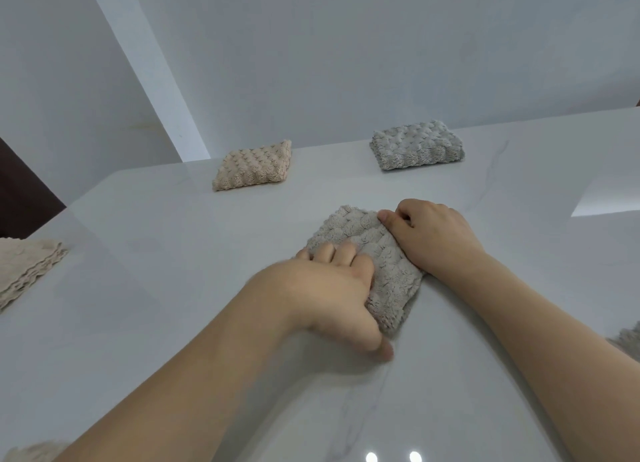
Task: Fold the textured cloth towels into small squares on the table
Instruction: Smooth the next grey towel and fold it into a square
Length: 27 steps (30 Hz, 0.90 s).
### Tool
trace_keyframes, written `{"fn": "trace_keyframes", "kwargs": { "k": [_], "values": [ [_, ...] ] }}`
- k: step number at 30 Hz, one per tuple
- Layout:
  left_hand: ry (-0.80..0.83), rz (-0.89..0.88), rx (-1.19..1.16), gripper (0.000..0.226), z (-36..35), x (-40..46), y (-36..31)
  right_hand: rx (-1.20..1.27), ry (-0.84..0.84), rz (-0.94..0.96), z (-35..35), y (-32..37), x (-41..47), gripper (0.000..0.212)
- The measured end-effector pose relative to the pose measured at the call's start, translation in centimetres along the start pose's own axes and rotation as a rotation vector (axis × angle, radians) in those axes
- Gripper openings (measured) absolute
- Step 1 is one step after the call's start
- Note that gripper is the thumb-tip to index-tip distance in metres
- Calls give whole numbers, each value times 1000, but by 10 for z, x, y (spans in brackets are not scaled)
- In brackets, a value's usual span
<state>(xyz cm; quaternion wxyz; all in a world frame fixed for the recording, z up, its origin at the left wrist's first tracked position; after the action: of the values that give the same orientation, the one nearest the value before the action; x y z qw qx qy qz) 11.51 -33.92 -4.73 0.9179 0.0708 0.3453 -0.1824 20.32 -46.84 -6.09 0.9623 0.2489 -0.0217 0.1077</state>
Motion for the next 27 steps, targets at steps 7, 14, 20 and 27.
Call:
{"fn": "trace_keyframes", "kwargs": {
  "k": [7, 14, 20, 27],
  "values": [
    [-535, 143, -909, 61, 29, 19, 82, 369, -41, 233, 10, 11, -7, 31],
    [-645, -100, -1066, 50, 21, 38, 80, 699, -98, 166, 14, 2, -5, 32],
    [-899, -61, -982, 23, 24, 31, 86, 874, 32, 35, -2, -10, 0, 29],
    [-1045, 82, -703, 30, 20, 30, 81, 411, -5, -9, -6, -3, 4, 26]
  ]
}}
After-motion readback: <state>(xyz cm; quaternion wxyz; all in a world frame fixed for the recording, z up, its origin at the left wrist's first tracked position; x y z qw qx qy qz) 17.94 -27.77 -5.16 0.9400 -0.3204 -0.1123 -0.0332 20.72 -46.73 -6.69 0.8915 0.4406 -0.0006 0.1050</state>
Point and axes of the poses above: each hand's wrist, its own x-axis towards the middle knuckle, its own z-axis out of the back of the hand, y = z × x, the point moved 7 cm from there along x, towards the middle knuckle, and after that the axes turned 13 degrees about y, right-handed, at the moved point
